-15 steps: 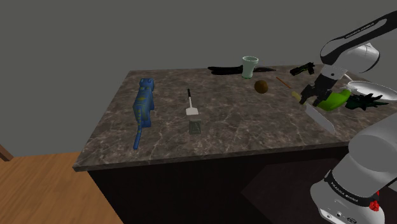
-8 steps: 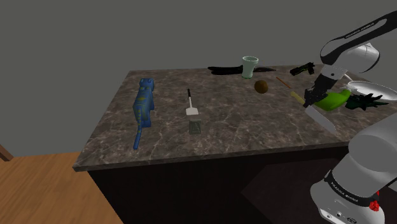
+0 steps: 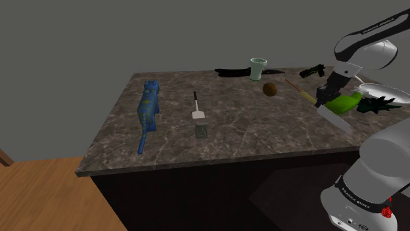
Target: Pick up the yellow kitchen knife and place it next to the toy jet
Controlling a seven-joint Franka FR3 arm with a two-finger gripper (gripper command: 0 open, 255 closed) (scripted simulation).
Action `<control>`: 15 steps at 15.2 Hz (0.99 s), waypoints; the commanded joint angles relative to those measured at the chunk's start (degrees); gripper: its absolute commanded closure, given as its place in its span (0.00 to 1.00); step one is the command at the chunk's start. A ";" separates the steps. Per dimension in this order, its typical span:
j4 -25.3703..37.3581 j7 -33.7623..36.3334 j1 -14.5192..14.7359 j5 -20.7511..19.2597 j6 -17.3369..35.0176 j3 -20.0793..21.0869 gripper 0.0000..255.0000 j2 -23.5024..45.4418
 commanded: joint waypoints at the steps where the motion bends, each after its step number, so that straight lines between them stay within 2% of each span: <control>1: 0.73 0.64 -0.26 -0.46 -1.53 0.41 1.00 -0.90; 15: 7.55 4.55 -1.38 -2.33 -13.09 3.40 1.00 -6.34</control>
